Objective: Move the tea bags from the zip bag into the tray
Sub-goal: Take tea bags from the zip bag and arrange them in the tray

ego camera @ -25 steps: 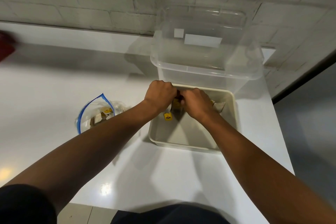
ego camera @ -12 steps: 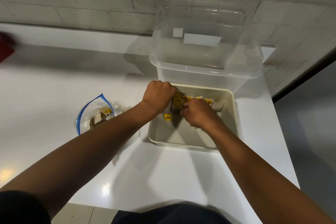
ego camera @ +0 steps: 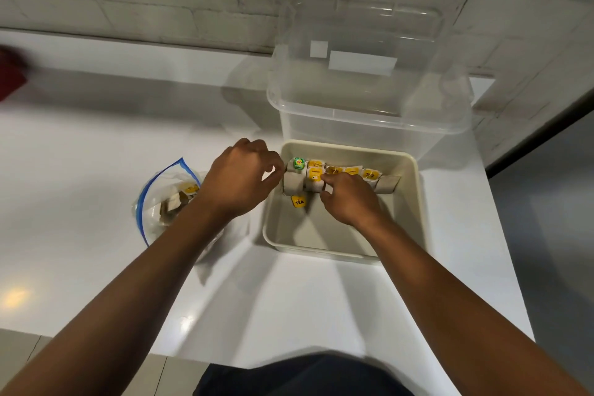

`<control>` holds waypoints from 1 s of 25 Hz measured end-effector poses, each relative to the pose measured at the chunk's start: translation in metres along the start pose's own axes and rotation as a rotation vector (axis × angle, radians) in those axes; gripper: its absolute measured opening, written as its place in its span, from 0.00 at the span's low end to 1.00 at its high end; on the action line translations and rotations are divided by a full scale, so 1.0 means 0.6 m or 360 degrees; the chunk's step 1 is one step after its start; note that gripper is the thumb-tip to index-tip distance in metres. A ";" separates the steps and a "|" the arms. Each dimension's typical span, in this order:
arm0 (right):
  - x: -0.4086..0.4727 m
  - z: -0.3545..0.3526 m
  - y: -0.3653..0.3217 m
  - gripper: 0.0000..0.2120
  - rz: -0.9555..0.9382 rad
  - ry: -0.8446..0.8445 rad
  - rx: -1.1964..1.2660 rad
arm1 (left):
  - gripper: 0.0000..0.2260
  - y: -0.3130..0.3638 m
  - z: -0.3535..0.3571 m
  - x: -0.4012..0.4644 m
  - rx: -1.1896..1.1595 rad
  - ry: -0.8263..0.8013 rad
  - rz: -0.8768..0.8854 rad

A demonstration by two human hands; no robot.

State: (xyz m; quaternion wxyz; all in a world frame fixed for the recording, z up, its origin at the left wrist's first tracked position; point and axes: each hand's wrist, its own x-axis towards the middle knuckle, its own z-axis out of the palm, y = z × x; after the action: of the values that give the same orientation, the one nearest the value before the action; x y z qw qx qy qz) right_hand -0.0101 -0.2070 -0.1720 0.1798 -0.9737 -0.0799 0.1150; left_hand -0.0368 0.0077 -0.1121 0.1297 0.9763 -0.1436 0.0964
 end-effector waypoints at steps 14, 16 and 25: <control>-0.006 0.002 -0.053 0.13 -0.0223 -0.0056 0.0124 | 0.07 0.007 0.032 -0.043 -0.0287 0.0032 -0.0229; 0.000 0.005 -0.056 0.18 -0.0230 -0.0053 0.0022 | 0.07 0.005 0.033 -0.044 -0.0303 0.0024 -0.0228; 0.009 0.004 -0.058 0.21 -0.0228 -0.0039 -0.0004 | 0.06 0.003 0.035 -0.051 -0.0368 0.0152 -0.0218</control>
State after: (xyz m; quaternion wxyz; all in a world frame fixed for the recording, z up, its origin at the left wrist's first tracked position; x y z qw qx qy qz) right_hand -0.0095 -0.1728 -0.1625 0.1853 -0.9642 -0.1516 0.1137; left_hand -0.0630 0.0080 -0.1384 0.2543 0.9567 -0.0803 0.1164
